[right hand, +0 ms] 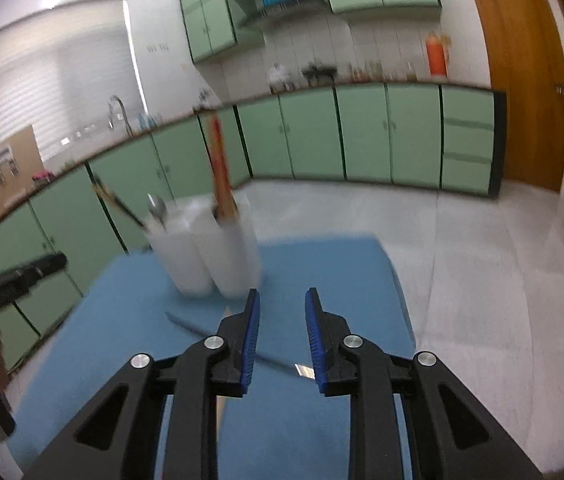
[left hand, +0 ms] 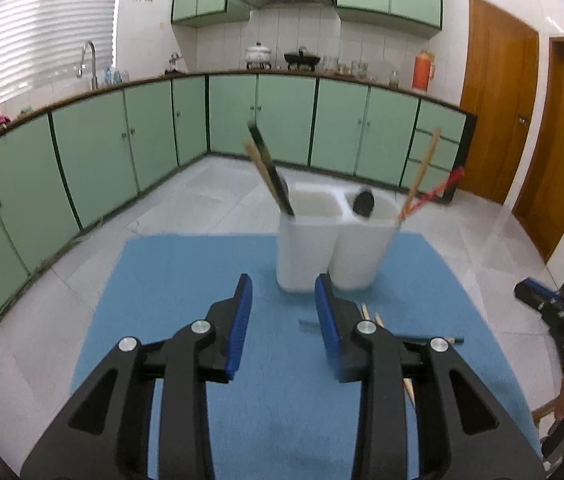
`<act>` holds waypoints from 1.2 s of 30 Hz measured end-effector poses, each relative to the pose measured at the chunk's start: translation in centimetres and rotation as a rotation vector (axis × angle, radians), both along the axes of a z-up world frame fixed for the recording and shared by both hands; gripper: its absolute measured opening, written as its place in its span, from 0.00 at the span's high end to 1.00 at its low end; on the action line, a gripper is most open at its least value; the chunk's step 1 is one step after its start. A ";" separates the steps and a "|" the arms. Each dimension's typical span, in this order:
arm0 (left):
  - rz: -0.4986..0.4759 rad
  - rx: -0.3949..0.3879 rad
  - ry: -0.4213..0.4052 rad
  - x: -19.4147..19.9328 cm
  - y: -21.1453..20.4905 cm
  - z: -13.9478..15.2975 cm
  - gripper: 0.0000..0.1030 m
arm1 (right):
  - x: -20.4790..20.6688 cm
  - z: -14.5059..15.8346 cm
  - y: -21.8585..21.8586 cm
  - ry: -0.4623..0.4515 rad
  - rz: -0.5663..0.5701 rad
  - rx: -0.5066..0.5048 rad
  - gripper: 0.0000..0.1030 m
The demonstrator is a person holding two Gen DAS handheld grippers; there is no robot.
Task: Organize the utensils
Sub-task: 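Withdraw both tools and lower them toward the last chopsticks on the mat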
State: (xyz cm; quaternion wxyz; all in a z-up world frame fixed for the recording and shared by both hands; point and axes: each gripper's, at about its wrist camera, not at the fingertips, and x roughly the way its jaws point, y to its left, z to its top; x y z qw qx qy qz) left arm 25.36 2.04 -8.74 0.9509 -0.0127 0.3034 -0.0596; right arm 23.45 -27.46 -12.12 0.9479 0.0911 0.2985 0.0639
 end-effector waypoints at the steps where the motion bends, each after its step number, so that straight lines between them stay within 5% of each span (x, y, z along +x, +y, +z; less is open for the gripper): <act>1: 0.002 0.000 0.016 -0.1 -0.2 -0.8 0.69 | 0.1 -1.3 -0.4 0.035 -0.008 0.000 0.77; 10: -0.019 0.056 0.073 -0.1 -1.9 -4.6 0.68 | 0.8 -7.3 -2.0 0.169 0.002 0.034 0.77; 36: -0.009 0.057 0.155 1.5 -2.3 -7.5 0.67 | 4.6 -10.1 -1.7 0.266 0.127 -0.005 0.77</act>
